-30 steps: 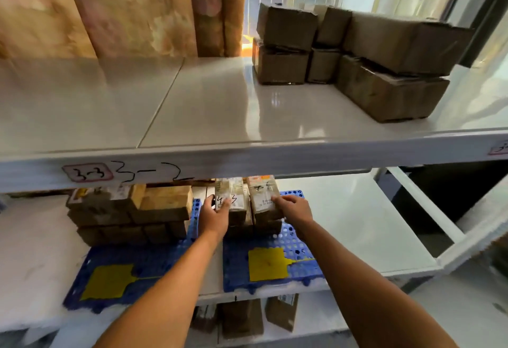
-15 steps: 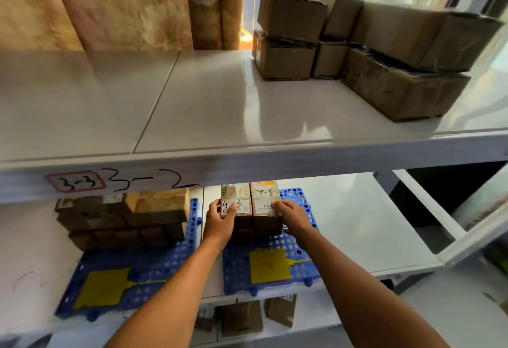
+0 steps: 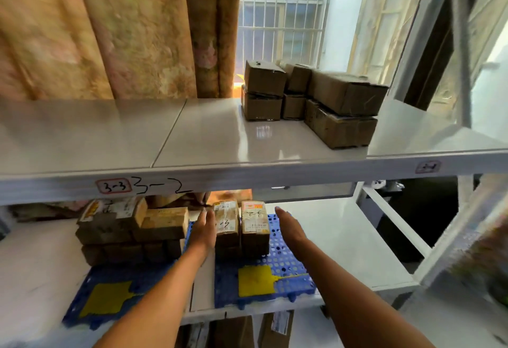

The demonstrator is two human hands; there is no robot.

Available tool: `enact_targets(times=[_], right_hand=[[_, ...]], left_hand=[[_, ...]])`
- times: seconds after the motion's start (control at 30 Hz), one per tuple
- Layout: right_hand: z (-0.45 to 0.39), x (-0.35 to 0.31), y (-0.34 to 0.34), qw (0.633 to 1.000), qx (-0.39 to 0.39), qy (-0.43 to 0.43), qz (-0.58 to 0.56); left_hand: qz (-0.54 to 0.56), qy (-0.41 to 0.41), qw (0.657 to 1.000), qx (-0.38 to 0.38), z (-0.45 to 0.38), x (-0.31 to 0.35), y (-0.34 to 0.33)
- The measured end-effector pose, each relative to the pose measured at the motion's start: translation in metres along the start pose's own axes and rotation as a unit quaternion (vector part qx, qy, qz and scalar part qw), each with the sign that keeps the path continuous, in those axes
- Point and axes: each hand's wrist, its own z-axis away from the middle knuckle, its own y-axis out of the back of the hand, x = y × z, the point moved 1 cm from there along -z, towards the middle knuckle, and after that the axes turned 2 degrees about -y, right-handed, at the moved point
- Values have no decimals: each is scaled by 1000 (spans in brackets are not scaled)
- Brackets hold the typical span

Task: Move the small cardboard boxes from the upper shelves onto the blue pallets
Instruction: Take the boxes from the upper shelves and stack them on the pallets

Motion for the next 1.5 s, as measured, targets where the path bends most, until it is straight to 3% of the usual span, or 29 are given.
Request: enact_targets(times=[0.2,0.4,0.53,0.73,0.87,1.0,1.17,1.33,1.5], right_hand=[[62,-35,30,982,-58,97,153],[134,-74,56,938,-122,150,287],[169,-112,81,912,-86,201,348],[201,-155,115,901,-44,238,361],[204,-163,138,903,46,296,307],[207,-165,160,877,177,355,269],[195,-167,185,848,321,363,214],[165,-171,200,865,359,323,134],[124,-182,209,920,309,227,-83]], left_hand=[[-109,-91,989,-51,66,54,16],[-120,-157,976,-95,136,117,37],[-99,-71,983,-141,169,169,63],[-80,-92,974,-190,211,248,80],[-24,-155,980,-120,210,270,75],[-52,-209,971,-105,206,273,51],[-71,-284,954,-66,192,276,28],[-50,-277,956,-79,166,282,5],[0,-214,972,-97,145,306,-17]])
